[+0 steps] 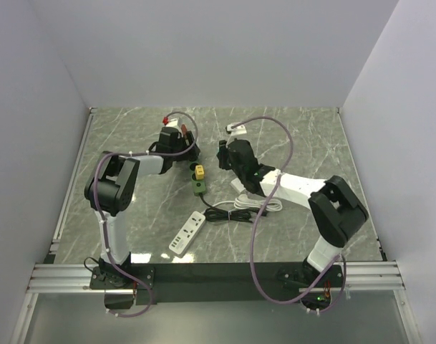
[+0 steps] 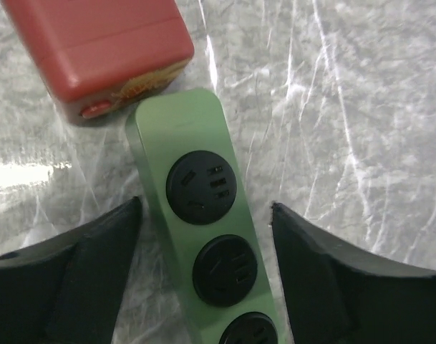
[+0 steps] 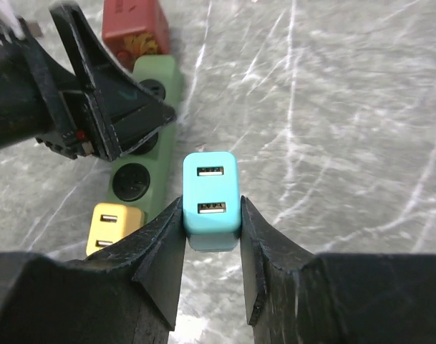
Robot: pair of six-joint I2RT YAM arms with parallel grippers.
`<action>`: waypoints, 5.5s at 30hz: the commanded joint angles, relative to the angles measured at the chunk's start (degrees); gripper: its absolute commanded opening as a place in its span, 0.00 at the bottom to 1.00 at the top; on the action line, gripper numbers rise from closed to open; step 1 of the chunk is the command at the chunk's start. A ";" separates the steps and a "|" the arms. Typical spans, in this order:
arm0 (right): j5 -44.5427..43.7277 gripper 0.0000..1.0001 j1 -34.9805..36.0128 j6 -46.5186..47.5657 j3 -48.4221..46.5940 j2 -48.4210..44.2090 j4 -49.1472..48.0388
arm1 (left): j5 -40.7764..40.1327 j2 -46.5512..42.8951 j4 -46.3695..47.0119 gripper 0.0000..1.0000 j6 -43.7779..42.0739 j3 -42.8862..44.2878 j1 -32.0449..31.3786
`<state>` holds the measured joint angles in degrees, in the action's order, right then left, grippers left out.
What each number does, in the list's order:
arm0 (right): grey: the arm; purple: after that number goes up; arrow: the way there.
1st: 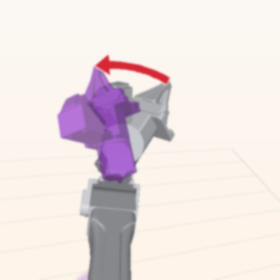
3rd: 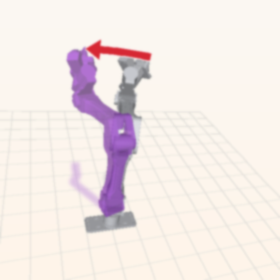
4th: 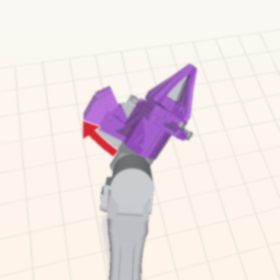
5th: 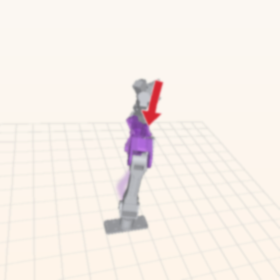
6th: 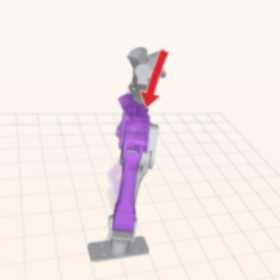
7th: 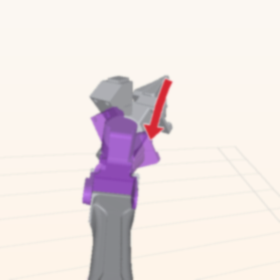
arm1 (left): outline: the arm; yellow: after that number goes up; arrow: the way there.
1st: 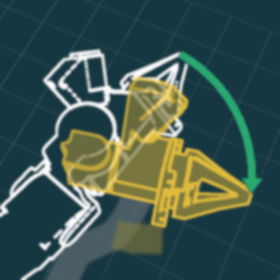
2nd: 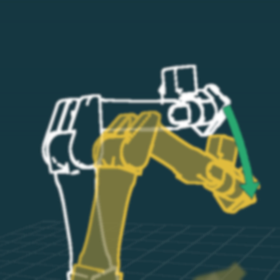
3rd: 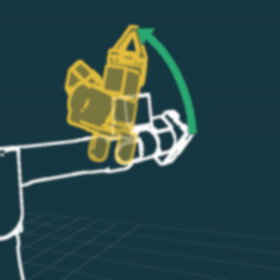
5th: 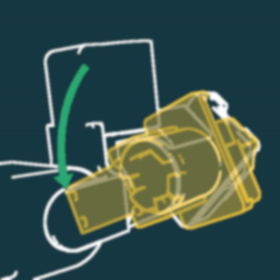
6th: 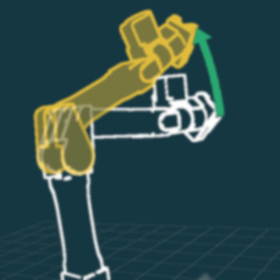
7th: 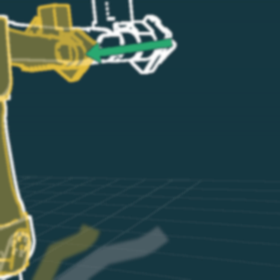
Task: Insert the plug
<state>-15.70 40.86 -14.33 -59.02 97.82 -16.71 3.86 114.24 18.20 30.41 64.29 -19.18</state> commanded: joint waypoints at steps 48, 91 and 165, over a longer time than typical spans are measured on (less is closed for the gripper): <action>25.89 0.00 5.46 1.05 30.46 -19.59 -31.02 | 7.59 1.44 6.15 0.01 3.87 -1.44 -10.88; 20.71 0.00 -4.91 3.87 37.31 -50.01 -23.28 | -42.97 -30.13 -39.12 0.86 17.40 -22.72 -48.23; -3.63 0.00 1.50 -5.62 32.57 -31.46 -16.69 | -16.14 -30.45 12.65 0.85 2.11 -34.92 -30.04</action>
<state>-16.93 41.52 -18.98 -23.24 66.46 -31.33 -8.08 88.88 25.61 31.59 32.47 -49.10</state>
